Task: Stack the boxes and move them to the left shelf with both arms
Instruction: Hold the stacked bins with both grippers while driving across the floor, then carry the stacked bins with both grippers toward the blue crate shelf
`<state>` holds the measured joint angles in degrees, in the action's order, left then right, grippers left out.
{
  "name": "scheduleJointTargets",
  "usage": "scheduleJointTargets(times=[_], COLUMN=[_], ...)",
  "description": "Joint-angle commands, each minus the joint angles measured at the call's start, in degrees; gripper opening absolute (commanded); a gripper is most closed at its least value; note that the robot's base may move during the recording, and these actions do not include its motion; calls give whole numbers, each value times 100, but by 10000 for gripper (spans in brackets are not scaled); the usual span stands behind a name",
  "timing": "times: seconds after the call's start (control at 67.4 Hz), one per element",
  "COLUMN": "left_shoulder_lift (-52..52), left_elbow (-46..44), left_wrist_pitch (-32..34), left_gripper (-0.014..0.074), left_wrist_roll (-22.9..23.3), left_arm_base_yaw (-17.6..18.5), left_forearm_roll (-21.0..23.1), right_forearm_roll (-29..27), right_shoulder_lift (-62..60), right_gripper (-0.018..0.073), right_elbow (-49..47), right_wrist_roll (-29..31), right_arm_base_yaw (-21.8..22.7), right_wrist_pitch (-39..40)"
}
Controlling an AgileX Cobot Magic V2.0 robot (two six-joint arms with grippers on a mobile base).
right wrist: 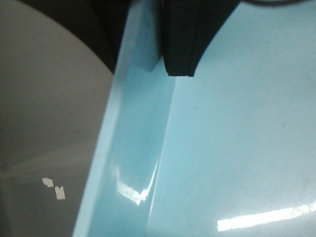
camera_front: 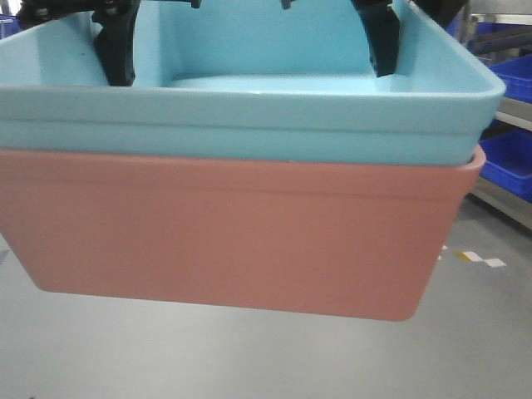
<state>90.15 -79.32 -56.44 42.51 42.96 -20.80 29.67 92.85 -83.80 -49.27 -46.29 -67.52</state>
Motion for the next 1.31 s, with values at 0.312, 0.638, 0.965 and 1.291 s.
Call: scheduleJointTargets(times=[0.312,0.638,0.965,1.291], left_shoulder_lift=[-222,-209,-209,-209], left_elbow=[-266,-266,-266,-266], left_wrist_pitch=[1133,1133,1133,1133], left_gripper=[-12,-12,-12,-12], left_wrist_roll=[85,85,85,85], left_arm_base_yaw=[213,213,213,213], left_forearm_roll=[481,481,481,481], right_forearm_roll=[-248,-248,-248,-248], right_shoulder_lift=[-242,-242,-242,-242], right_gripper=[56,56,56,56], right_elbow=[-258,-258,-258,-258], right_wrist_roll=[121,121,121,121], right_arm_base_yaw=[-154,-154,-148,-148], right_wrist_pitch=[936,865,789,782])
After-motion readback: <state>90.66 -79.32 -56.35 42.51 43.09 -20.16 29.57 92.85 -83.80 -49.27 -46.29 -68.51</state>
